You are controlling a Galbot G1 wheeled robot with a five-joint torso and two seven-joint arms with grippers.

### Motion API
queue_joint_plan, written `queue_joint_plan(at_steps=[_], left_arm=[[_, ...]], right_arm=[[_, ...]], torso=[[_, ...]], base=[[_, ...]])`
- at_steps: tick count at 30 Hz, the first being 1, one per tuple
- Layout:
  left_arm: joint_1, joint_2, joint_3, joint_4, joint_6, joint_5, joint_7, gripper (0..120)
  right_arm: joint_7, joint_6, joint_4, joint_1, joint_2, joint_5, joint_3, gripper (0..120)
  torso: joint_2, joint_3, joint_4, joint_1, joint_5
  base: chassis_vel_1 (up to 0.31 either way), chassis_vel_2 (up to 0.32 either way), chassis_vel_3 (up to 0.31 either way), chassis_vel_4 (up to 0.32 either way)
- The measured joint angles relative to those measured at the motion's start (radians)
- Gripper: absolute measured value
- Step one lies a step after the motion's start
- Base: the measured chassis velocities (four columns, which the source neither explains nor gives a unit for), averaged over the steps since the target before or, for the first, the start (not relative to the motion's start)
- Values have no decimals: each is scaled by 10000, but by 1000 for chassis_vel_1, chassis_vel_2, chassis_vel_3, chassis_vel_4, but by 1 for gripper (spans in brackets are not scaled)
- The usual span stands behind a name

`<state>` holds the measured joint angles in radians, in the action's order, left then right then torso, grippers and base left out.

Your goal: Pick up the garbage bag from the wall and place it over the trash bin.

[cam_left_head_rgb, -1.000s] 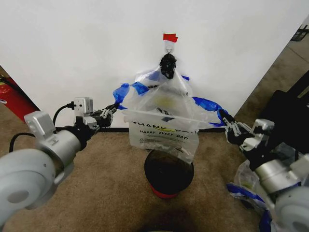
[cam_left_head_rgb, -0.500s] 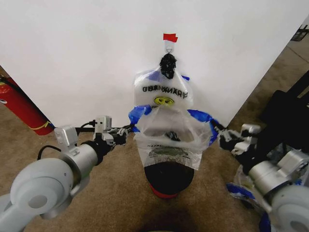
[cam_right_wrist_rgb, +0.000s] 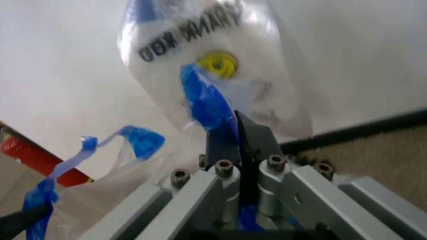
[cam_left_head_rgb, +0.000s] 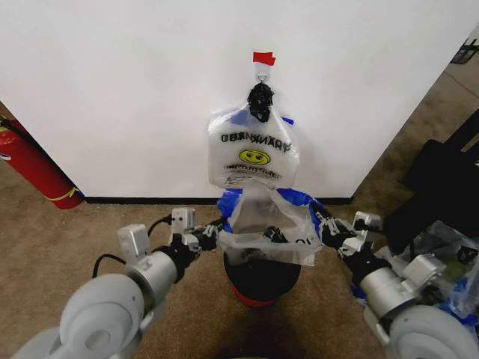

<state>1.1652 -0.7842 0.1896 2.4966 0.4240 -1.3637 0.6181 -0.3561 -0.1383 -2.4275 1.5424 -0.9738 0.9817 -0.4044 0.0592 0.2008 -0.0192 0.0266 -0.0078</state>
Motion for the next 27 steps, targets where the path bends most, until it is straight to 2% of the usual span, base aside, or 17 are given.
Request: queue_joint_plan(at_steps=[3,7,17,27], left_arm=[[32,-33,-23,-110,-38,114,-54,0],[421,-189,-131,-544,-179,706,-291,0],[1549,-622,-581,-1083,-656,2146,-575,0],[2648,-769,-275,-730,-880,2965,-446,0]], right_arm=[[-26,4,112,-16,-307,-26,163,0],[29,-5,394,146,-1144,-246,593,0],[294,279,1248,548,-2004,-1537,1076,0],[-97,869,1507,1646,-2518,-3054,796,0]], torso=[[0,0,-1,0,0],[0,0,-2,0,-4],[0,1,-2,0,-3],[0,0,-3,-1,-2]], base=[[0,0,0,0],[0,0,0,0],[0,0,0,0],[0,0,0,0]])
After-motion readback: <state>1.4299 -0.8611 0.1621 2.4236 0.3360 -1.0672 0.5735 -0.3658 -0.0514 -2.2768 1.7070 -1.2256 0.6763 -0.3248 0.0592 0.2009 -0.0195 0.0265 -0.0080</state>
